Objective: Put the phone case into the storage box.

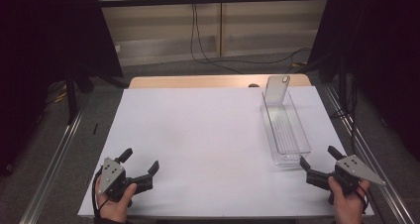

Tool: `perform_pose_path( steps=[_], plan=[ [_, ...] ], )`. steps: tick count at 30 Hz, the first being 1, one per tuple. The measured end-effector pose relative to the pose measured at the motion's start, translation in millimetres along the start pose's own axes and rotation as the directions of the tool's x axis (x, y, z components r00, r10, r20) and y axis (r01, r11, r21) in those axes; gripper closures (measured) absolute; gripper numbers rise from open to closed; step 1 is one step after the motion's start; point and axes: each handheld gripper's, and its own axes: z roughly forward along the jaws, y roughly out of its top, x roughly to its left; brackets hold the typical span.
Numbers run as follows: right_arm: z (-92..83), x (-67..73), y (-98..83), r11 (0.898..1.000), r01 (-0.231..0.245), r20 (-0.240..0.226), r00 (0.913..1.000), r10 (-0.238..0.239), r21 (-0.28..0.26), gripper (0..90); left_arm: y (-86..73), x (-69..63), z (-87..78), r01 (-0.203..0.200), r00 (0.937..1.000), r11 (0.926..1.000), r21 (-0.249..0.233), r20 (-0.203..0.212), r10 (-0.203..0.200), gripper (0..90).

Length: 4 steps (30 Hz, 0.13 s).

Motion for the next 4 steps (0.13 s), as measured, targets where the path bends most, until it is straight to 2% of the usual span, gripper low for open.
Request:
perform_pose_path(
  steps=[4],
  plan=[
    [2.6, 2.2, 0.9, 1.000, 0.023, -0.009, 0.9997, -0.023, 0.002, 1.3, -2.4, 0.2, 4.0, -0.002, 1.0000, 0.9996, 0.030, -0.003, 0.002, 3.0]
  ],
)
